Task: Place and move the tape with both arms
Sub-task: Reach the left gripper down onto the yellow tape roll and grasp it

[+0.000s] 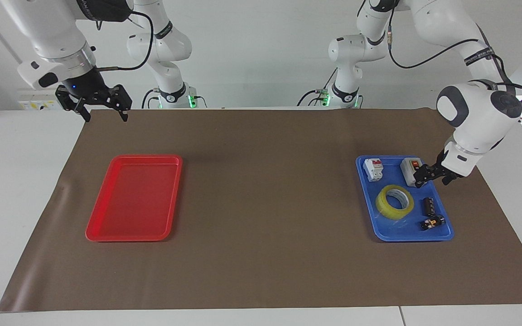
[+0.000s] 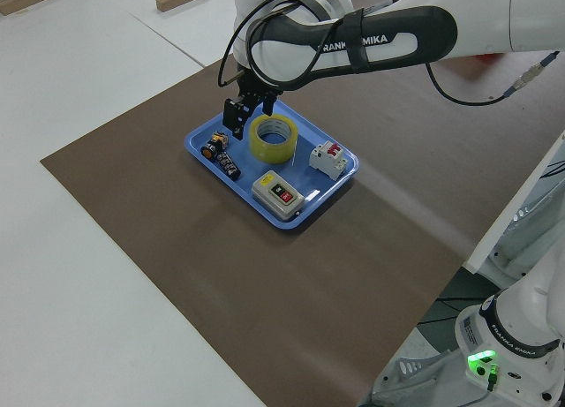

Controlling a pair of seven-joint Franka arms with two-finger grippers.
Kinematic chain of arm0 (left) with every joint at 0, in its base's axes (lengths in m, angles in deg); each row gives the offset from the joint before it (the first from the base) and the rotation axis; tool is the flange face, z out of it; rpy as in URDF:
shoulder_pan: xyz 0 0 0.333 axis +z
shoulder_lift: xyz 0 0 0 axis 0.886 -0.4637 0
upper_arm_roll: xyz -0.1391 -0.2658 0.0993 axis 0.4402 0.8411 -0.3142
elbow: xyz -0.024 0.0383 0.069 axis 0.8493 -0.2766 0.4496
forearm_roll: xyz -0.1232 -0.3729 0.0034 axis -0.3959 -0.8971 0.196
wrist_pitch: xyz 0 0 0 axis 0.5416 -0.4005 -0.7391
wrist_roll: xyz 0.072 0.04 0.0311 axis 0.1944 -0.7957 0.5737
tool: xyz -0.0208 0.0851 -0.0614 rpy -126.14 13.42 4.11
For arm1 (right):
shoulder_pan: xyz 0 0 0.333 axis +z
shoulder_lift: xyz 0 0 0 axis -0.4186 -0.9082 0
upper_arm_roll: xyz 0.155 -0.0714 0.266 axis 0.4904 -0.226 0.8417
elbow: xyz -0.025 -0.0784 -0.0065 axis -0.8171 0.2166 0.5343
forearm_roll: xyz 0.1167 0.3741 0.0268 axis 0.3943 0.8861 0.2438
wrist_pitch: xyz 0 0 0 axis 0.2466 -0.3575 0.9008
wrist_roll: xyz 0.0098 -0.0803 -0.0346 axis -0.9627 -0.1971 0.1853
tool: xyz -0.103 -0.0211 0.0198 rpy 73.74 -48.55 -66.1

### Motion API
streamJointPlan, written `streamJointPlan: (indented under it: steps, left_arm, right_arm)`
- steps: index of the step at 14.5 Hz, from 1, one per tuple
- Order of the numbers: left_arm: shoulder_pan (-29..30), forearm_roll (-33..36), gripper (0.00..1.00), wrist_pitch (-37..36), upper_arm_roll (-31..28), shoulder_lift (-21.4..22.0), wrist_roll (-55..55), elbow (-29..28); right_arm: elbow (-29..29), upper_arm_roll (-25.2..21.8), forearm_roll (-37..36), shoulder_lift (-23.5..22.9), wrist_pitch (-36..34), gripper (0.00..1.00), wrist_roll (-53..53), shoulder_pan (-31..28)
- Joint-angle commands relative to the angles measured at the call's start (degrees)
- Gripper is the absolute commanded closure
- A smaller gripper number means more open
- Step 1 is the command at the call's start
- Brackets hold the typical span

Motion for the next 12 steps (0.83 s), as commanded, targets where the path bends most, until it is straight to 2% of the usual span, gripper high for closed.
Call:
streamJointPlan:
  steps: [1,5,8,11,12]
  left_arm:
    - [-0.62,-0.19,0.02,4.88,-0.15,-2.59,4.5,-1.46]
    - [-2.46,-0.19,0.07,6.56,-0.06,-4.96,6.9,-1.55]
    - [-2.55,-0.19,0.16,7.0,-0.06,-5.14,7.25,-3.13]
    - [-2.82,-0.19,0.2,7.09,-0.06,-4.79,7.96,-4.62]
    - [-2.91,-0.19,0.3,7.27,-0.06,-4.62,8.22,-5.06]
  right_arm:
    - [-1.26,0.47,0.4,1.19,0.29,0.0,-1.47,-0.99]
    - [-1.26,0.47,0.4,1.1,0.29,0.0,-1.47,-0.99]
    - [-1.26,0.47,0.4,1.1,0.29,0.0,-1.47,-0.99]
    - [-1.26,0.47,0.4,1.1,0.29,0.0,-1.47,-0.99]
    - [-1.26,0.47,0.4,1.19,0.29,0.0,-1.47,-0.99]
